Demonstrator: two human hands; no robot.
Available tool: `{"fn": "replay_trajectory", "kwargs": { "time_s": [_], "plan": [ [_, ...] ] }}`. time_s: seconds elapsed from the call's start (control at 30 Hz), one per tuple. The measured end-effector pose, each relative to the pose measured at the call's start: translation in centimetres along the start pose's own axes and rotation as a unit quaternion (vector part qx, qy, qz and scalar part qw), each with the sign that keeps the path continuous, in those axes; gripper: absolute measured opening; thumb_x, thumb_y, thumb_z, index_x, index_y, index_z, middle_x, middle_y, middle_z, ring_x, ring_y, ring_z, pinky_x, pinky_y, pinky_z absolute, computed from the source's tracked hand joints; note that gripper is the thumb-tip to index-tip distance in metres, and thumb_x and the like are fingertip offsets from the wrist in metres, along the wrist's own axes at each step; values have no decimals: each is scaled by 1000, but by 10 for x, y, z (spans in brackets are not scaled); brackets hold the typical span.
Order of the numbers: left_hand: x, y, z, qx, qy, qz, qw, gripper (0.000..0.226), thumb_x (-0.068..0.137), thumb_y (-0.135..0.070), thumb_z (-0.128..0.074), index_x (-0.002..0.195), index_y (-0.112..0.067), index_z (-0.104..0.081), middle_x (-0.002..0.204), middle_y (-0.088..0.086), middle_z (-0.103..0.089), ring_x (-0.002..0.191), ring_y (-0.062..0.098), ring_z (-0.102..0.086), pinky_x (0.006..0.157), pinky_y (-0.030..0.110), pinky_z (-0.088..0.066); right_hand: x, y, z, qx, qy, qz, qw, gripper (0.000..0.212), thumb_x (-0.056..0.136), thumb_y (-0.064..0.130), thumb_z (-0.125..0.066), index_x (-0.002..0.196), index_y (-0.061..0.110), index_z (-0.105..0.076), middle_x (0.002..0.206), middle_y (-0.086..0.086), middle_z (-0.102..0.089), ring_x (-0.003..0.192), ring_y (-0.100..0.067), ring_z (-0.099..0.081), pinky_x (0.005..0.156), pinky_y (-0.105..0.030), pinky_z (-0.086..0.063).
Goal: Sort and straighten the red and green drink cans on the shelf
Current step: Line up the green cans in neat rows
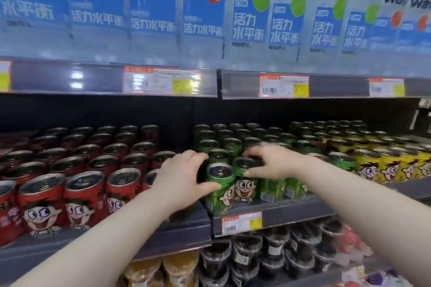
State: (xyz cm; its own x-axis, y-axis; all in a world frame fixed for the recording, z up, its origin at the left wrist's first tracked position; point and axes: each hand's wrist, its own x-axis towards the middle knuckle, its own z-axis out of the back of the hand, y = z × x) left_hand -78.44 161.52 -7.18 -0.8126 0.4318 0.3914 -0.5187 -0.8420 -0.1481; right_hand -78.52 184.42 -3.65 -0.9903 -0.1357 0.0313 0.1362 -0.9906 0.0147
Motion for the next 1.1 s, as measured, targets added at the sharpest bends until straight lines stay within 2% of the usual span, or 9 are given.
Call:
{"fn": "replay_trajectory", "kwargs": {
  "time_s": [0.1,0.2,0.47,0.57,0.67,0.8,0.9,1.0,1.1],
  "plan": [
    [18,-25,-11,32,51,68,996,84,66,-75,-55,132,-26,-42,130,0,-51,120,22,-49,99,36,-40,15,-11,-10,-33,22,64,997,82,74,67,-60,142,28,-34,141,-7,-46,127,-26,-45,103,-35,-40],
    [28,-40,-22,67,81,129,986,90,60,-82,-52,130,-26,-43,127,1,-53,115,22,-53,96,36,-43,26,-19,-12,-38,16,119,992,84,74,65,-62,142,25,-34,142,-5,-47,128,-25,-45,102,-32,-40],
    [20,-47,-32,-80,83,188,975,91,72,-49,-71,146,-22,-25,146,1,-33,131,16,-39,105,23,-31,37,-36,-1,9,80,266,961,79,75,49,-71,141,27,-34,141,1,-46,123,-20,-47,98,-27,-39],
    [17,-51,-33,-119,76,196,970,90,75,-38,-73,147,-21,-22,149,2,-28,135,15,-33,106,20,-27,37,-38,-2,21,95,279,955,79,75,47,-72,141,30,-32,139,1,-46,117,-20,-51,99,-34,-44],
    [19,-53,-33,-137,67,193,969,89,77,-31,-73,148,-21,-19,149,1,-24,135,13,-30,104,15,-24,39,-40,1,25,108,301,947,76,79,41,-71,142,27,-32,141,2,-44,124,-18,-46,100,-30,-40],
    [20,-55,-31,-126,78,182,972,87,78,-35,-71,147,-26,-19,148,1,-22,134,15,-31,102,16,-27,32,-49,7,27,73,290,954,82,81,47,-66,148,27,-23,153,1,-30,139,-19,-31,111,-30,-28],
    [23,-61,-23,-50,58,171,982,91,71,-59,-67,145,-27,-25,146,0,-24,136,19,-24,109,27,-25,25,-70,23,80,31,244,966,76,81,51,-64,145,29,-30,151,-1,-32,137,-19,-33,112,-30,-30],
    [35,-74,-18,13,39,114,993,104,53,-82,-42,142,-30,-30,146,-1,-30,135,20,-25,110,31,-23,18,-86,28,19,69,199,977,79,77,51,-69,144,27,-34,149,-1,-36,134,-19,-38,109,-27,-32],
    [49,-82,-27,23,71,67,995,91,67,-75,-51,144,-33,-26,147,-3,-31,135,20,-27,111,33,-24,12,-87,8,-20,96,164,982,87,75,51,-70,146,30,-26,150,-6,-29,135,-26,-35,110,-35,-33]
  ]
}}
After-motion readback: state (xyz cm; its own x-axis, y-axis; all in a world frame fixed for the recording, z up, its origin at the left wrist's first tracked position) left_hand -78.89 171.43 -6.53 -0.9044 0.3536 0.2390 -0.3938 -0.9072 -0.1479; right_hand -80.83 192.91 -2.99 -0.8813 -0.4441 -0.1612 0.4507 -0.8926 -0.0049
